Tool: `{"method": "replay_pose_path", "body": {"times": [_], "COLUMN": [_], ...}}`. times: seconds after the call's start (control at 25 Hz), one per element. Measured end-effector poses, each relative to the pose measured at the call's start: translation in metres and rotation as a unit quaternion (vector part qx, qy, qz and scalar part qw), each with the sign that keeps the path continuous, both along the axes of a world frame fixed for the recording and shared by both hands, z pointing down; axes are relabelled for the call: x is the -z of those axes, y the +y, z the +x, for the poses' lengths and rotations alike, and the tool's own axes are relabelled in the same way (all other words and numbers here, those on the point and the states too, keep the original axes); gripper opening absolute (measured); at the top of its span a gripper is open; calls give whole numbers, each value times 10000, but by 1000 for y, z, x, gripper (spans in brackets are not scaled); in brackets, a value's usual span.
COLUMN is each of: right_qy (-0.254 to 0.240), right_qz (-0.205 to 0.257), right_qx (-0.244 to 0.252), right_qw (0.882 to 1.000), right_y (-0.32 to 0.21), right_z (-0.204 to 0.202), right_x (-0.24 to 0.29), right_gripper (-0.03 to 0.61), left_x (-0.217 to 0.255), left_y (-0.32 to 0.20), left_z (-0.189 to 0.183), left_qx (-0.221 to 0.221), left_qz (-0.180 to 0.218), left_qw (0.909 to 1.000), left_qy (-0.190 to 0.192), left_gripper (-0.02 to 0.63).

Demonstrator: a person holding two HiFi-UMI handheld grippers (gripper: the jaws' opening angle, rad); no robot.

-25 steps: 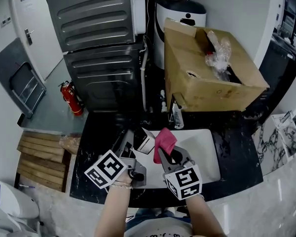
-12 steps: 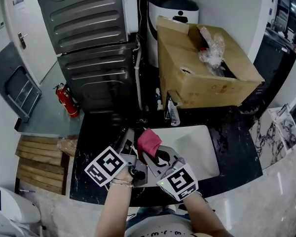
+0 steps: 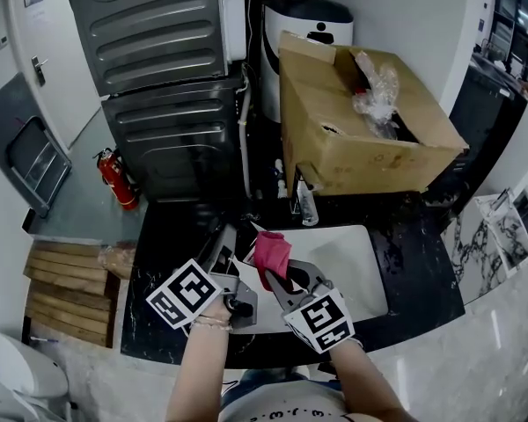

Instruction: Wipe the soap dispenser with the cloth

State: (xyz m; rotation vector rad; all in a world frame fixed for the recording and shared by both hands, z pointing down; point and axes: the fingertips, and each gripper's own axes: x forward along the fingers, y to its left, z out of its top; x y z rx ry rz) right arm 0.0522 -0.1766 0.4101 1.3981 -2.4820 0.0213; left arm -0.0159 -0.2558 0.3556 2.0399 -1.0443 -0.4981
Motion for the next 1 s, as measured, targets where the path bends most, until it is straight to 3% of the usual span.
{"method": "replay_pose_path", "body": {"times": [0.16, 0.28, 0.44, 0.56, 0.76, 1.0], "right_qy": [81, 122, -39, -306, -522, -435], "right_qz": [-236, -214, 50, 250, 640, 496], "right_qx": [-192, -144, 1, 177, 815, 909], "right_qw": [9995, 9996, 10000, 9991, 9932, 9937], "right_y": [-1, 2, 8, 12, 20, 17], "right_z": [14, 20, 27, 25, -5, -19], "right_x": [-14, -12, 12, 38, 74, 64], "right_gripper": [48, 48, 48, 48, 48, 48], "left_x": [15, 29, 47, 54, 54, 54], "left_y": [0, 2, 14, 23, 38, 45], "left_z": [-3, -8, -17, -16, -3, 5], "left_qx": [-130, -273, -728, -1111, -1557, -1643], "left_qz": [653, 1330, 2481, 3049, 3387, 3468], "left_qw": [9978, 9907, 9656, 9438, 9213, 9157], "left_qy": [-7, -94, -270, -629, -1106, -1196], "left_gripper": [97, 97, 92, 92, 91, 91]}}
